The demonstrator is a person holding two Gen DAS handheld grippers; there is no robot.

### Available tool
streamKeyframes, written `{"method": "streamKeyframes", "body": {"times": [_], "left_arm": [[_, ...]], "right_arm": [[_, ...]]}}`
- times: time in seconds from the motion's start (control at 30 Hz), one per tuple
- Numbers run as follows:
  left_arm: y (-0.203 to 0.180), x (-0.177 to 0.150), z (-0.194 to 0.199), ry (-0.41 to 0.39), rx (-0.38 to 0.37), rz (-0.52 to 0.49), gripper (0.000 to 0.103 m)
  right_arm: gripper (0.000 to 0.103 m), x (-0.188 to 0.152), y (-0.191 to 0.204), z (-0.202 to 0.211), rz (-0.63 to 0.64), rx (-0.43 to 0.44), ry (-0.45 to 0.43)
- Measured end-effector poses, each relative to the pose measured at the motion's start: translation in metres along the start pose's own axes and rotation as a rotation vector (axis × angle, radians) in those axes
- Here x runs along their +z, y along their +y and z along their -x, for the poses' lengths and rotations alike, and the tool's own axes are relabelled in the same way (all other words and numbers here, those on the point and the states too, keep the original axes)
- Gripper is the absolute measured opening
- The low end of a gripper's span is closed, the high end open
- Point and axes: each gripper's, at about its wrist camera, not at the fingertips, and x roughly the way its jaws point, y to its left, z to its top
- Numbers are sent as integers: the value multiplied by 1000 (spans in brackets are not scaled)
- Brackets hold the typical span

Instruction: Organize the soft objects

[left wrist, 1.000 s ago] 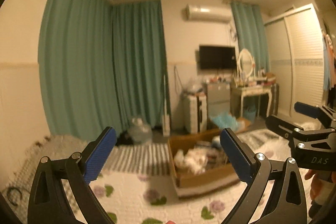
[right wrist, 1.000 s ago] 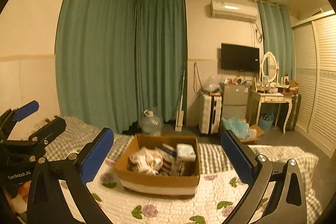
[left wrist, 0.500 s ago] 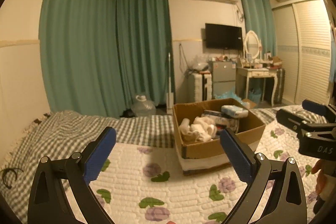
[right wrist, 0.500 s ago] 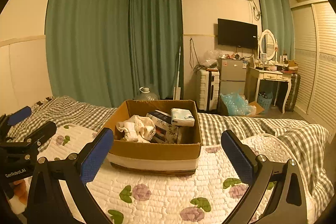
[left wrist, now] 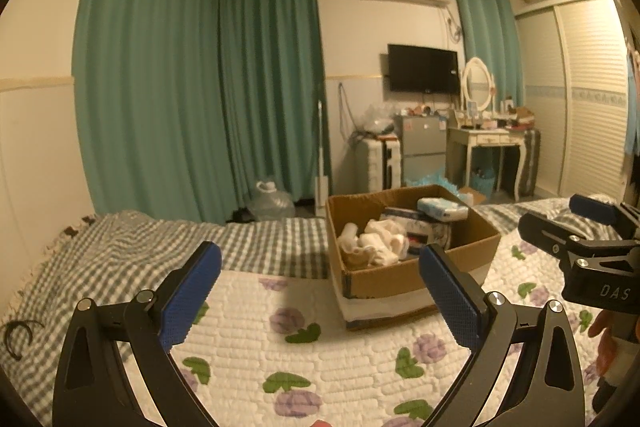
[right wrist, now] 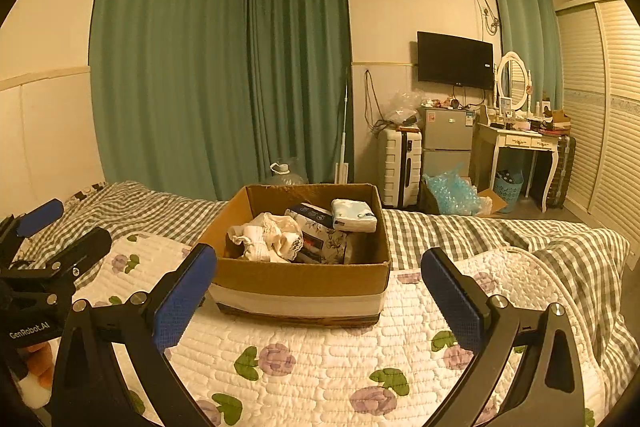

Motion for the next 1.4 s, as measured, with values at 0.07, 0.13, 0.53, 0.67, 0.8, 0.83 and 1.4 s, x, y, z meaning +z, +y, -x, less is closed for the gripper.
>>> {"method": "streamKeyframes", "body": {"times": [0.07,0.13,0.53,0.67,0.8,0.83,1.4], "left_arm": [[0,0,0,0,3,-1,101],[0,-1,0,3,7,-2,101],[1,-4,-5,26,-3,5,101],[2,-5,-5,28,-5,5,101],[2,-5,-5,25,-3,5,101],[2,-6,-6,24,-3,5,101],[2,-6,-6,24,-4,5,101]], "right_arm": [[103,0,0,0,-2,2,0],[103,0,0,0,-1,1,0],[103,-4,-1,0,-1,-2,8],[103,-5,-3,-1,-8,-4,10],[103,-5,-3,0,-8,-7,8],[103,-5,-3,0,-8,-7,7],[103,-6,-4,1,-6,-9,10]]}}
